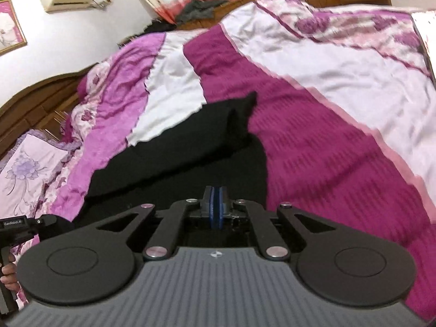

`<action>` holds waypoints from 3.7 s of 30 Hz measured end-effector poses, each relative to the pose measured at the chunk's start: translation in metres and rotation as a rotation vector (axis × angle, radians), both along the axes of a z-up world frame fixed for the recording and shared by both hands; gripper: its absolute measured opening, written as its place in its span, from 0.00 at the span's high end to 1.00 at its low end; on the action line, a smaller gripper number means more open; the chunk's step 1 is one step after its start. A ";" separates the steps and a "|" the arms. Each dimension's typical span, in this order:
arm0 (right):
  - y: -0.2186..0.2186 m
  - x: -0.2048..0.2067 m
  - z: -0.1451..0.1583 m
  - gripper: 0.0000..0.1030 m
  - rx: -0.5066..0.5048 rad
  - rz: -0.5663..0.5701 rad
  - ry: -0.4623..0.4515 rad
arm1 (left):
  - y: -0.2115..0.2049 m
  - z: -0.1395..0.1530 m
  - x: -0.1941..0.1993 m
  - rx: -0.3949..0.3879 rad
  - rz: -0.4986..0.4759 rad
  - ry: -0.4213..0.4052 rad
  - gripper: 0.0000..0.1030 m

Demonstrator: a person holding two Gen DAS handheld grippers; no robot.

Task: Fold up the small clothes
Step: 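Lift the hem with both tools and fold it over toward the collar, then open both tools and move them to the new folded edge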

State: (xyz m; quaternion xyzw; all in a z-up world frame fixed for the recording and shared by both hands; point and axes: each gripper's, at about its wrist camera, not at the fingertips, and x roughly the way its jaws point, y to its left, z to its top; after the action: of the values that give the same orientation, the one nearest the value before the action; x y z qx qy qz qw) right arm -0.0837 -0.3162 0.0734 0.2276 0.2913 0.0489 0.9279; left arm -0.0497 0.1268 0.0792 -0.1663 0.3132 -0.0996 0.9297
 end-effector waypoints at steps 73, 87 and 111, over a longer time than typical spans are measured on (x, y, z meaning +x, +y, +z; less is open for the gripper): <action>0.017 0.105 -0.048 0.78 -0.097 -0.044 0.013 | 0.000 -0.050 0.070 0.091 0.057 0.057 0.89; 0.017 0.050 -0.034 0.61 -0.039 -0.017 0.014 | -0.007 -0.031 0.037 0.049 0.025 0.045 0.63; 0.022 0.041 -0.050 0.59 0.071 -0.001 0.071 | -0.017 -0.058 0.017 -0.013 0.013 0.132 0.63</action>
State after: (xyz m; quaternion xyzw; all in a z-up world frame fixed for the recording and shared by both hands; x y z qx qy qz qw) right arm -0.0426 -0.2943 0.0235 0.2620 0.3222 0.0507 0.9083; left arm -0.0324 0.1100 0.0217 -0.1806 0.3722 -0.0843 0.9065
